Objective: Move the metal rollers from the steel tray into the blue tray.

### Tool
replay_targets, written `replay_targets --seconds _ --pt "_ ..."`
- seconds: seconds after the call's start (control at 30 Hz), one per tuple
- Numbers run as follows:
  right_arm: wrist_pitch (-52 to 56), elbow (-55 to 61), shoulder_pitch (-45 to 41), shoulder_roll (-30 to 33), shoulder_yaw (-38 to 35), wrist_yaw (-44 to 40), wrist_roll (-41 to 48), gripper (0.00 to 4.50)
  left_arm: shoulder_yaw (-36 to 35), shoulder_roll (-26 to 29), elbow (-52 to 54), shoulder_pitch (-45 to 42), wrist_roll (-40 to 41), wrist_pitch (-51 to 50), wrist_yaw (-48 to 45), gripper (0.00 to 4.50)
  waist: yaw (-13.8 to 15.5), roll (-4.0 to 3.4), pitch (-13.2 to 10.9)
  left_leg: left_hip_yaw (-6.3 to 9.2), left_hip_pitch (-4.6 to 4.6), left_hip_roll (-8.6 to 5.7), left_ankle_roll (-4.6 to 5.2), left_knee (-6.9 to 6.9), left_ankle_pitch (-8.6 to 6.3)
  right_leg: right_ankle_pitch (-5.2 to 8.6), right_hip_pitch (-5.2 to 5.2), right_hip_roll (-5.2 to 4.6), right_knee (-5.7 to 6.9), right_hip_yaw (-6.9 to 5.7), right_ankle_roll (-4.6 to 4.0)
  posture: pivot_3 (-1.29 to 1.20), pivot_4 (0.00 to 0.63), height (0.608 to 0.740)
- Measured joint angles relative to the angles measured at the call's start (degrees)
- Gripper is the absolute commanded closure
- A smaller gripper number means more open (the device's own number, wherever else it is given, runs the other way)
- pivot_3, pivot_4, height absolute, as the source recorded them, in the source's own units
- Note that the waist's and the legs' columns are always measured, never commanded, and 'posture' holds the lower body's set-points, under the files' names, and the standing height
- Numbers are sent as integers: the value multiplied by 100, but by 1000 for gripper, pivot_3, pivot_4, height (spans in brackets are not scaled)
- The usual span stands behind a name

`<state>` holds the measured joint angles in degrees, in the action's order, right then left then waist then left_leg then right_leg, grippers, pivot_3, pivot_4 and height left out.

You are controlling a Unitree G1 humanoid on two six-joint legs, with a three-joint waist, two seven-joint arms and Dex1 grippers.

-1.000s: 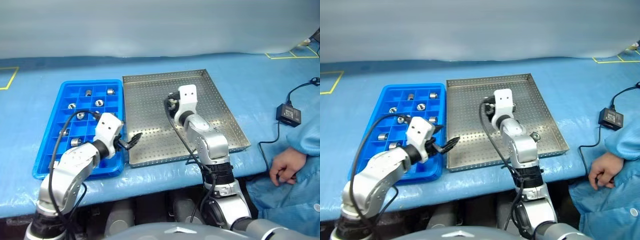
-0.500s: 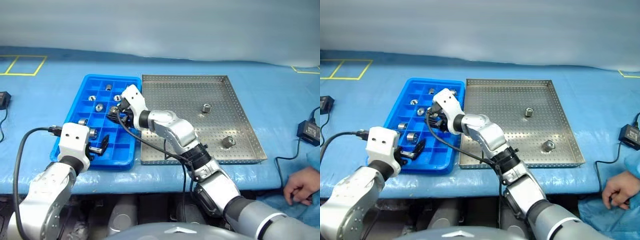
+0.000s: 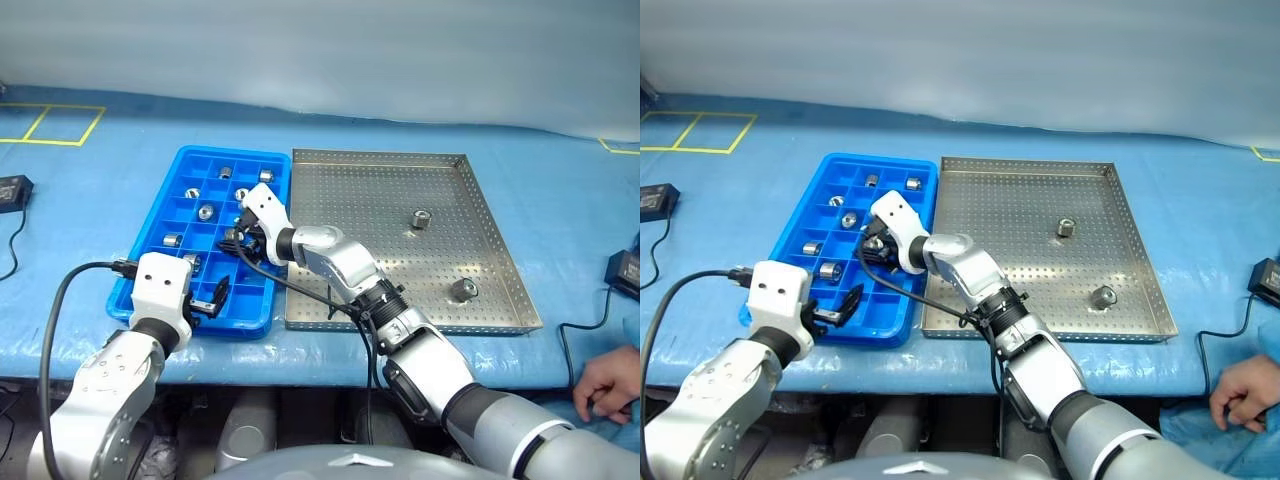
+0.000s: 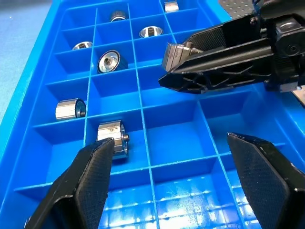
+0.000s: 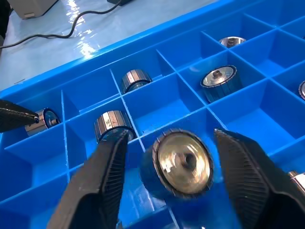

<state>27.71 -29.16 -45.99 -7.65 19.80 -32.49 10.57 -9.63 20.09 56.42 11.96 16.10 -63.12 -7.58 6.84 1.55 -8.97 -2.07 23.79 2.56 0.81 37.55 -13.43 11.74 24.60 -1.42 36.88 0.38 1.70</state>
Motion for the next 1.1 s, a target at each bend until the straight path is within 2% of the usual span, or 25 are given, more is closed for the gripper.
replay_targets --seconds 0.2,0.3,0.5,0.63,0.73,0.83,0.93,1.1 --pt "-6 467 15 29 -41 198 -63 1146 227 22 -154 -201 23 126 -74 389 -3 -3 -2 8 2 0 -4 0 1 3 -1 0 0 -9 -4 331 150 740" --pt "186 1343 263 247 -61 368 -139 1146 411 21 -321 -440 57 266 -190 389 14 -2 -1 19 7 -2 -5 0 1 5 -4 -4 -2 -19 -5 294 150 740" --pt "1465 3742 1575 1456 -273 726 -342 1146 832 -3 -955 -1230 149 751 -539 389 32 -5 -3 26 22 -7 -5 9 1 8 -4 -20 -9 -29 -1 183 150 740" --pt "2427 4718 2229 1953 -714 1376 -679 1146 1113 -77 -1413 -1688 281 1117 -878 389 -173 -11 -5 19 21 -8 -5 10 2 8 0 -10 -6 -26 -5 81 150 740" --pt "2953 5243 2585 1925 -966 1826 -851 1146 1375 -95 -1747 -1944 315 1322 -1136 389 -380 -12 -5 18 14 0 -5 5 2 11 1 3 0 -22 -8 39 150 740" --pt "3273 5408 2927 1578 -1187 2453 -1101 1146 1660 -64 -2126 -2179 309 1485 -1403 389 -563 -14 -4 14 12 2 -5 4 2 12 1 11 7 -22 -6 -42 150 740" --pt "3411 5486 3182 1233 -1512 3089 -1368 1146 1925 66 -2496 -2395 302 1640 -1739 389 -693 -14 -4 12 11 1 -5 7 2 12 0 9 6 -16 -5 -81 150 740" --pt "3423 5662 3328 1141 -1980 3603 -1645 1146 2150 181 -2804 -2544 290 1794 -2053 389 -893 -14 -4 -7 10 -7 0 16 -1 -4 1 2 -3 17 22 -104 150 740"
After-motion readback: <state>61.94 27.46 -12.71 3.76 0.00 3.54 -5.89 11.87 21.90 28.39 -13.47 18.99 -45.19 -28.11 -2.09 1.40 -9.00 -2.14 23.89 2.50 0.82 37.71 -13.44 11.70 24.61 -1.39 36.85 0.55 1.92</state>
